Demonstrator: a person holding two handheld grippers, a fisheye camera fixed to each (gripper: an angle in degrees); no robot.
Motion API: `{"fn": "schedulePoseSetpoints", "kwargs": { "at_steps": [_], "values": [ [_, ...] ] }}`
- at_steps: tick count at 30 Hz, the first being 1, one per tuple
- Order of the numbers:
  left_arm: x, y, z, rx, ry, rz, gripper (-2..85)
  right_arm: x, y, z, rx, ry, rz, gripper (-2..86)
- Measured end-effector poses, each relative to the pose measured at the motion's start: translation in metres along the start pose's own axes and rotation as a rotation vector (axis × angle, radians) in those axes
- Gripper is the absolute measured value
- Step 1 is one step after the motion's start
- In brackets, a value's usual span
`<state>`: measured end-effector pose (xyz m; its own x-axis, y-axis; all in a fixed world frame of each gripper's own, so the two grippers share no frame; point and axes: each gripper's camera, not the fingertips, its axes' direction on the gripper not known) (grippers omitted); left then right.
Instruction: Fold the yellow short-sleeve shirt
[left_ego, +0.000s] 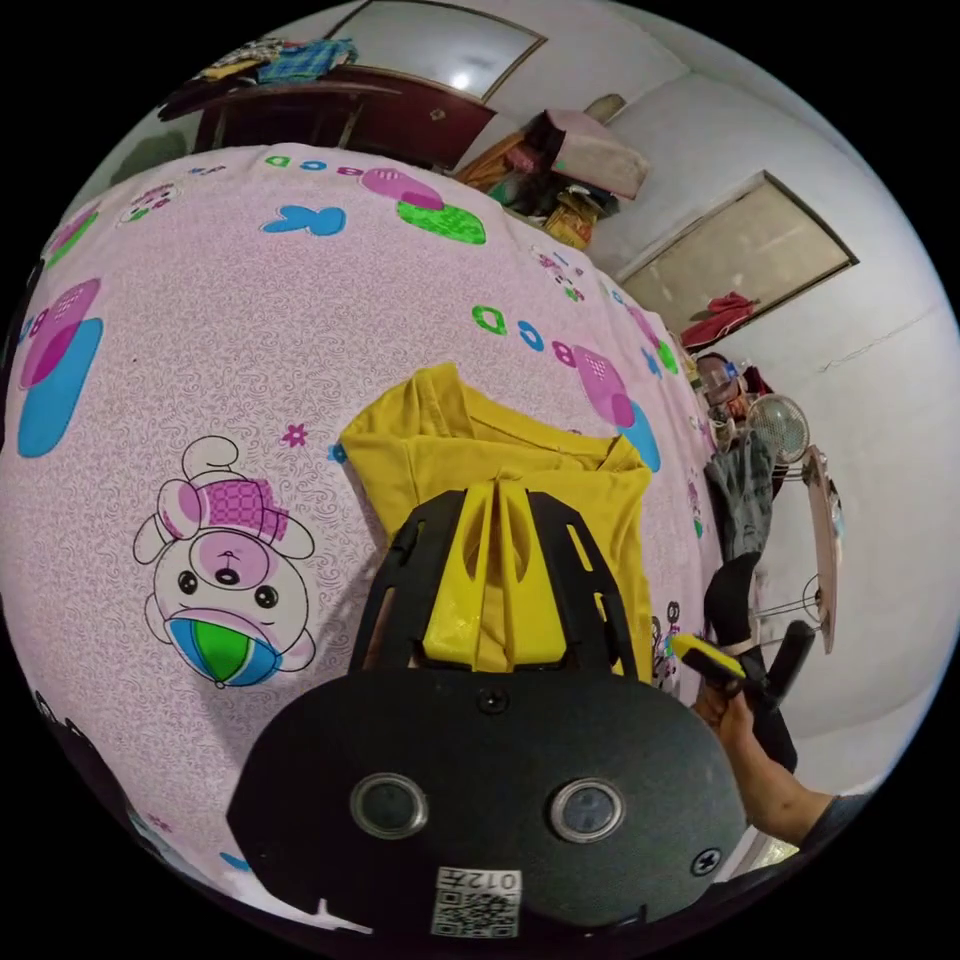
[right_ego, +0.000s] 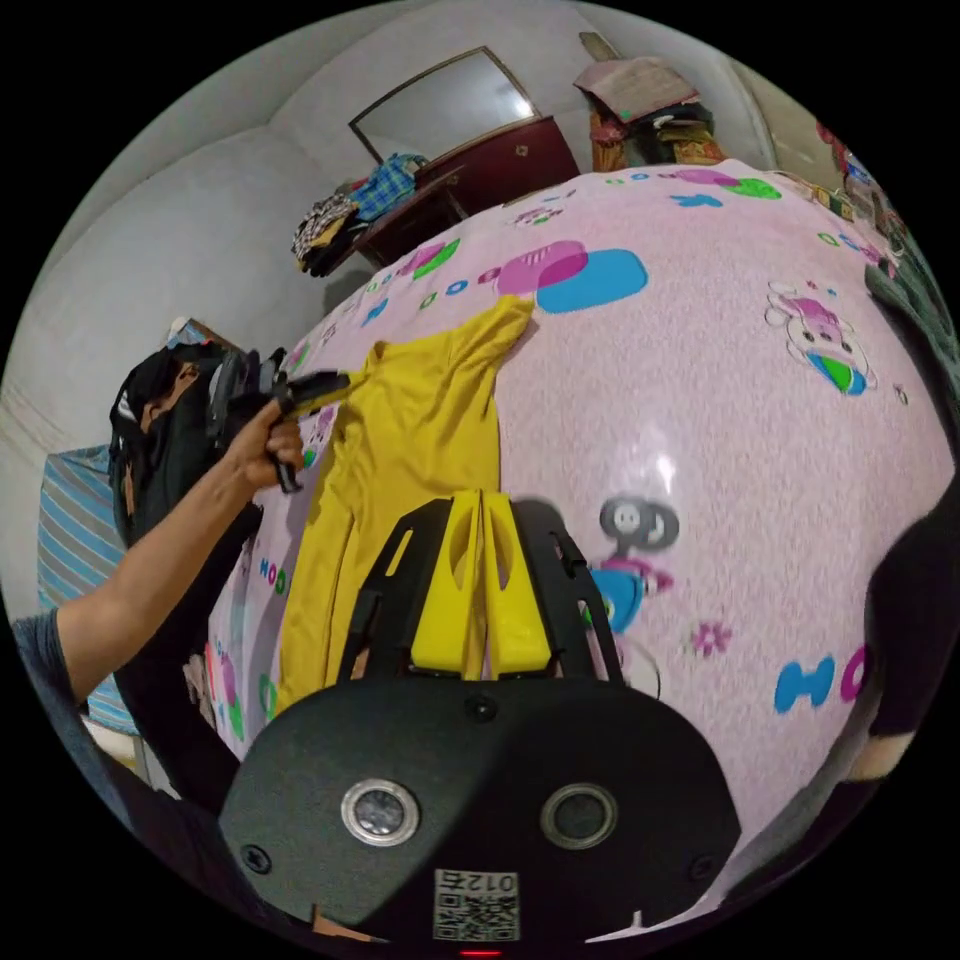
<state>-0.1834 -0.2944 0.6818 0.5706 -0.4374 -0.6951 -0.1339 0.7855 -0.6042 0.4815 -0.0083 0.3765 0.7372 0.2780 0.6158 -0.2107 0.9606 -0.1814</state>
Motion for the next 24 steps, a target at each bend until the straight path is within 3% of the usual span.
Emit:
{"fn": "schedulePoseSetpoints", "kwargs": {
  "at_steps": [8,11,14,17,24],
  "values": [
    [0.008,0.007,0.009,-0.038,-0.074,0.066,0.0,-0.007,-0.097,0.046,0.055,0.112,0.076,4.6],
    [0.006,0.011,0.007,-0.03,-0.067,0.075,-0.1,-0.006,-0.113,0.06,-0.005,0.141,0.078,0.5],
    [0.002,0.015,0.002,-0.003,-0.075,0.089,-0.1,-0.011,-0.12,0.051,0.094,0.175,0.018,-0.3],
    [-0.001,0.021,0.007,-0.043,-0.082,0.099,-0.1,-0.017,-0.127,0.066,-0.008,0.232,-0.061,0.7],
    [-0.001,0.054,-0.029,0.068,-0.091,0.063,0.3,-0.021,-0.102,0.034,0.09,0.232,0.012,6.0]
  ]
}}
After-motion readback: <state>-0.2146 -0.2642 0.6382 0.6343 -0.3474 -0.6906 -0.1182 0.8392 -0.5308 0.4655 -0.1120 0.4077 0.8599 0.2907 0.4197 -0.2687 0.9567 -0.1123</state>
